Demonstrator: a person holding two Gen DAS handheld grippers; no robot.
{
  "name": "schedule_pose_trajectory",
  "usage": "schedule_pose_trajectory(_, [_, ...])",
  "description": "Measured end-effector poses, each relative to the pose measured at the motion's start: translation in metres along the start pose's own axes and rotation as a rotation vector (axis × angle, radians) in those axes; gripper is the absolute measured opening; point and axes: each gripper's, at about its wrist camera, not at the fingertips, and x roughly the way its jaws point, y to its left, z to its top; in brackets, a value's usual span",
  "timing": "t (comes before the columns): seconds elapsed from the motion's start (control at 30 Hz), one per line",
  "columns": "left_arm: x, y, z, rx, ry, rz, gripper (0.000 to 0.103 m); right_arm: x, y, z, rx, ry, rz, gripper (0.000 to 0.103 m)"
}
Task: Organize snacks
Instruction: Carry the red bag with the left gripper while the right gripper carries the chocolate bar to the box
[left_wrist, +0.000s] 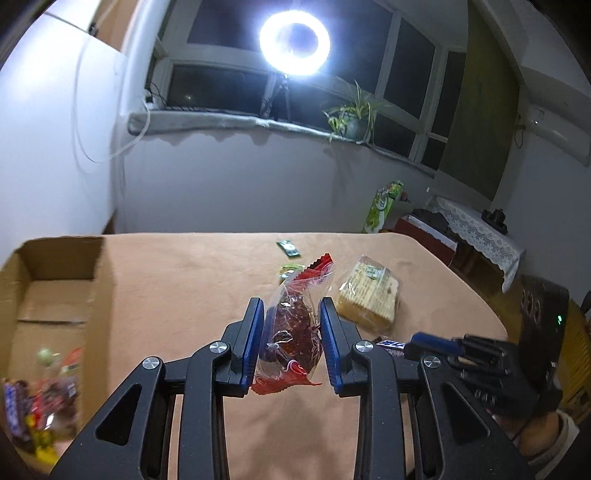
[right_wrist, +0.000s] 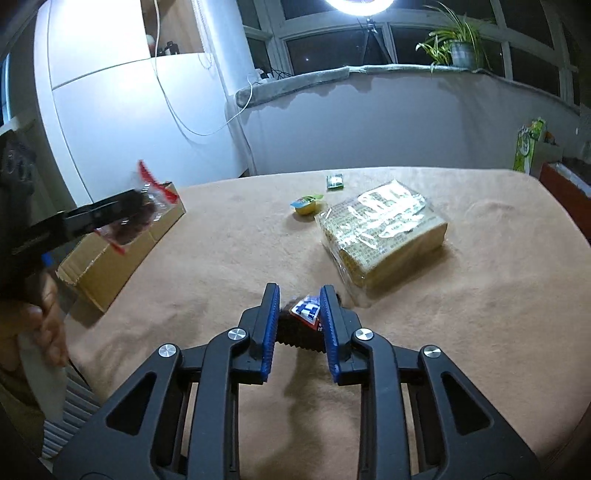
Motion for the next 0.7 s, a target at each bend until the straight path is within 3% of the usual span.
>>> schedule_pose_trajectory(0.13, [-0.019, 0.003, -0.004, 0.001, -0.024, 0.006, 0.029, 0.012, 0.0, -0.005, -0.022, 0.095, -0.013, 0.027])
schedule_pose_trajectory(0.17, [-0.021, 0.002, -0.005, 0.001, -0.028, 0.004, 0.029, 0.015, 0.001, -0.008, -0.025, 0.114, -0.024, 0.033])
schedule_pose_trajectory(0.2, [-0.024, 0.003, -0.007, 0.0, -0.031, 0.003, 0.029, 0.018, 0.001, -0.011, -0.038, 0.128, -0.034, 0.052])
schedule_pose_trajectory(0.23, [-0.027, 0.004, -0.009, -0.001, -0.032, 0.003, 0.029, 0.022, 0.002, -0.012, -0.056, 0.132, -0.049, 0.065])
schedule_pose_trajectory(0.33, [-0.034, 0.004, -0.012, -0.003, -0.039, -0.008, 0.029, 0.041, -0.001, -0.018, -0.063, 0.184, -0.082, 0.062])
schedule_pose_trajectory(0.37, [-0.036, 0.003, -0.013, -0.002, -0.042, -0.01, 0.029, 0.041, -0.001, -0.018, -0.064, 0.175, -0.088, 0.056])
schedule_pose_trajectory(0.4, [-0.04, 0.002, -0.014, 0.0, -0.045, -0.009, 0.029, 0.043, 0.0, -0.018, -0.071, 0.176, -0.102, 0.039])
schedule_pose_trajectory(0.43, [-0.044, 0.003, -0.015, 0.004, -0.051, -0.005, 0.029, 0.043, 0.001, -0.017, -0.082, 0.175, -0.12, 0.03])
schedule_pose_trajectory(0.7, [-0.067, 0.015, -0.012, 0.007, -0.1, 0.046, 0.029, 0.013, 0.004, 0.006, -0.001, 0.054, -0.065, 0.029])
